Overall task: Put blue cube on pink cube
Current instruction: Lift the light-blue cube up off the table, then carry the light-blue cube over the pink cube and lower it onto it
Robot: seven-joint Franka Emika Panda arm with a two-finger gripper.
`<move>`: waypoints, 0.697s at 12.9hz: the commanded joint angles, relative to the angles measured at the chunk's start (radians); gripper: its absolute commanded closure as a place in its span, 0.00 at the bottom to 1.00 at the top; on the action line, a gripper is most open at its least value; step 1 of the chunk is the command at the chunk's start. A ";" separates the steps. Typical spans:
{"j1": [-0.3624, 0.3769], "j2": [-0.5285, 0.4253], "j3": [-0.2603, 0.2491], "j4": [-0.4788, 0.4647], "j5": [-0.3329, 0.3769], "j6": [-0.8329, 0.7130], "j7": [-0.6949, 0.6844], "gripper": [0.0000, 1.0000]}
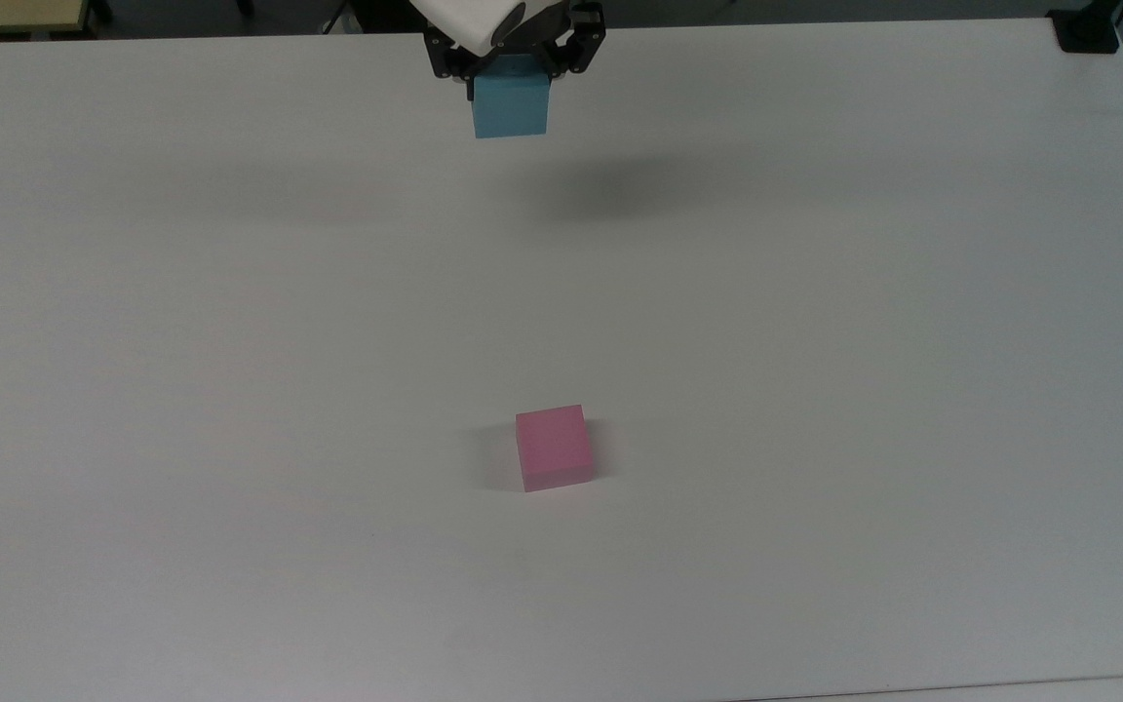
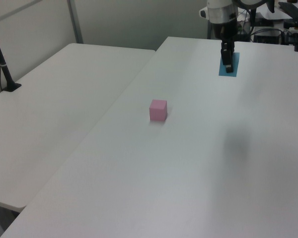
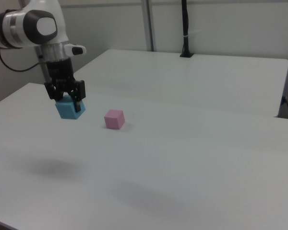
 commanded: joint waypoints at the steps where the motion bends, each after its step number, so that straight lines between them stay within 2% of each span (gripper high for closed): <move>1: 0.006 0.209 -0.014 0.259 0.013 -0.018 0.002 0.83; 3: 0.009 0.360 -0.019 0.451 0.011 -0.017 0.031 0.83; 4: 0.011 0.415 -0.021 0.511 0.011 -0.011 0.034 0.83; 7: 0.035 0.521 -0.034 0.540 0.005 0.125 0.083 0.83; 9: 0.079 0.581 -0.086 0.574 0.001 0.215 0.111 0.83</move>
